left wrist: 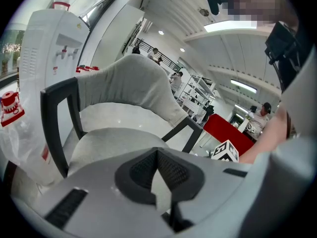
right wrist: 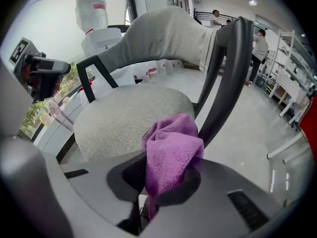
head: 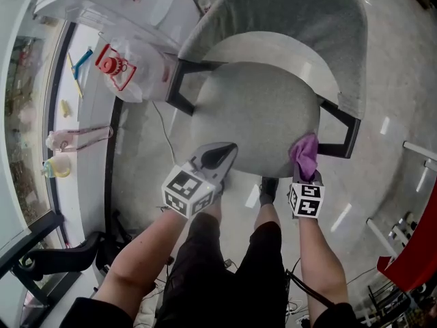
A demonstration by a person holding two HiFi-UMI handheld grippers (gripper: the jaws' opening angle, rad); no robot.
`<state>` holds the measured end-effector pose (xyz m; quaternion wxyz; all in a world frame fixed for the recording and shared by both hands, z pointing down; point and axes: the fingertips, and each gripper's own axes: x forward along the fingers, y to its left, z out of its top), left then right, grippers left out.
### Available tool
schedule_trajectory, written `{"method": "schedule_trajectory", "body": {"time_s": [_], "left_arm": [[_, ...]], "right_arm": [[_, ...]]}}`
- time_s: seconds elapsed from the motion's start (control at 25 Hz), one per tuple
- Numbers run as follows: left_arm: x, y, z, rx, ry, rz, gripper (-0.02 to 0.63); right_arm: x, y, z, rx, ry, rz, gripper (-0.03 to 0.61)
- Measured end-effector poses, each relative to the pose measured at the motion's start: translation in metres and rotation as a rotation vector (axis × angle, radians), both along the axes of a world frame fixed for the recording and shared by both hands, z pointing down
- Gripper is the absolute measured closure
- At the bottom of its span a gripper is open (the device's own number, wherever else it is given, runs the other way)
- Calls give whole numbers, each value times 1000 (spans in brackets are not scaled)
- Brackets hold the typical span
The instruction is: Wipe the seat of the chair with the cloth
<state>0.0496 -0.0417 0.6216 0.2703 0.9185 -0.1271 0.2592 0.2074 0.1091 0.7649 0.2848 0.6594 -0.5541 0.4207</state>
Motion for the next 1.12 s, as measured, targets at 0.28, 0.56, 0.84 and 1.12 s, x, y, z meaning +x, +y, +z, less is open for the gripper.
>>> {"method": "schedule_trajectory", "body": {"time_s": [0.28,0.56,0.84,1.12], "left_arm": [[-14,-4,4,-1,-1,-23,611],[-36,-7,7,-4,-6,-58,611],[-57,-17,6,-4,-7,-82,611],[-75,-32,7,-1,-12,-105,611]], "right_arm": [[-23,3,9,-25,-31,-31,554],[-43,-3,13,-37,-67,-43,552],[-72,-20,13,-31,-99,-82,552],[-106,-40,13,-21,-119,-137,553]]}}
